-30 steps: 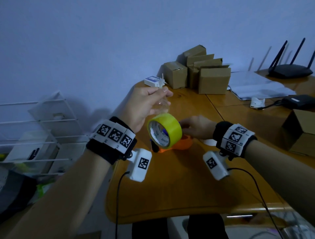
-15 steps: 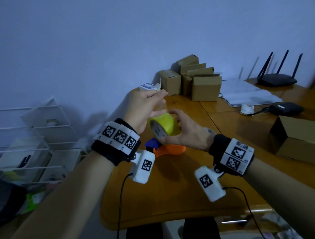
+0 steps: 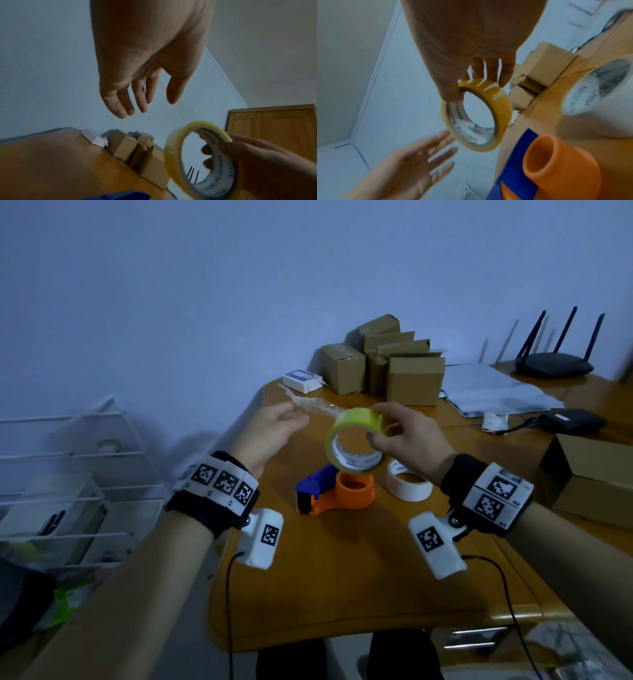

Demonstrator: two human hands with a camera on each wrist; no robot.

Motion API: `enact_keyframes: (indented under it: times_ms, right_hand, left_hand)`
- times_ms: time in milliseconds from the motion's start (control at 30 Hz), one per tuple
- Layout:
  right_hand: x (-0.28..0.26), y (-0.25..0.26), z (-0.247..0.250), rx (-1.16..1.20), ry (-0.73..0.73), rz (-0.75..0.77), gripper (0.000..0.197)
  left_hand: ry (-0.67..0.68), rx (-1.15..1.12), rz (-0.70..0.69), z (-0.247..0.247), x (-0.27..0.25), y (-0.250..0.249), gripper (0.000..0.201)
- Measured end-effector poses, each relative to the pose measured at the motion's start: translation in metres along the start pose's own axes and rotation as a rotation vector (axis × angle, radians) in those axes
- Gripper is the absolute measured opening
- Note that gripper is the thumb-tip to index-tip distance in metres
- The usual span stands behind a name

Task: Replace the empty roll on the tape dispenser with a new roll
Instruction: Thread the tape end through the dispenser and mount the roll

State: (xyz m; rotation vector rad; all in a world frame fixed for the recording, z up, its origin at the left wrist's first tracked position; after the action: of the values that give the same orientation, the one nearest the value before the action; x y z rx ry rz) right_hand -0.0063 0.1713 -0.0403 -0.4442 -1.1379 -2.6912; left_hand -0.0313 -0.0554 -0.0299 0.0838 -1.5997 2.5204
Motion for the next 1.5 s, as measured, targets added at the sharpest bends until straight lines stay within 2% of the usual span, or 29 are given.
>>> enact_keyframes:
  times_ms: [33,100,267,400,600,800,900,1000,1233,1333,1500]
  right_hand:
    - [0.002,-0.001,0.004,-0.013,-0.015,-0.006,0.053]
    - [0.004,-0.002,0.009,-0.042,-0.018,-0.006,0.053]
    - [0.006,-0.004,0.017,-0.006,0.015,0.012,0.049]
    - [0.006,-0.008,0.018,0.074,0.042,0.015,0.042]
    - [0.006,-0.013,0.018,0.163,0.042,0.008,0.035]
    - [0.005,-0.02,0.013,0.194,0.065,-0.003,0.036]
    - [0.004,-0.02,0.013,0.193,0.065,0.002,0.036]
    - [0.002,-0.019,0.012,0.195,0.065,0.0,0.035]
    - [-0.004,-0.02,0.006,0.146,0.123,0.019,0.042]
    - [-0.006,-0.02,0.006,0.133,0.139,0.032,0.044]
    - [-0.012,-0.017,0.008,0.205,0.147,0.038,0.043]
  left_hand:
    - [0.019,0.051,0.038,0.0,0.0,0.005,0.045]
    - [0.067,0.156,0.088,-0.003,0.0,0.014,0.05]
    - [0.378,0.523,0.208,-0.03,0.001,0.05,0.057]
    - [0.513,0.509,0.397,-0.046,0.002,0.08,0.049]
    - [0.467,0.45,0.485,-0.051,0.013,0.093,0.057]
    - [0.479,0.453,0.519,-0.058,0.02,0.099,0.046]
    - [0.491,0.527,0.511,-0.063,0.015,0.093,0.032]
    - [0.486,0.593,0.482,-0.07,0.01,0.086,0.026]
    - [0.305,0.613,0.387,-0.073,0.018,0.086,0.03]
    - [0.291,0.564,0.316,-0.072,0.019,0.08,0.027]
    - [0.264,0.405,0.216,-0.066,0.019,0.068,0.04]
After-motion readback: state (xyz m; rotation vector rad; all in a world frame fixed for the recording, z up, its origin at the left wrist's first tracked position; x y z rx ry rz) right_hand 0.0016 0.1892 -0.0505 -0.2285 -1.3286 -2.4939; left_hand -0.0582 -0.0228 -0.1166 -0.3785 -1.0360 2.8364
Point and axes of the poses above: each hand's wrist, its own x-axis towards the middle knuckle, its own z-axis out of the back of the hand, y = z × x, the point moved 5 cm from there along x, towards the middle knuckle, and after that the axes turned 3 degrees about x, right-handed, at the moved point
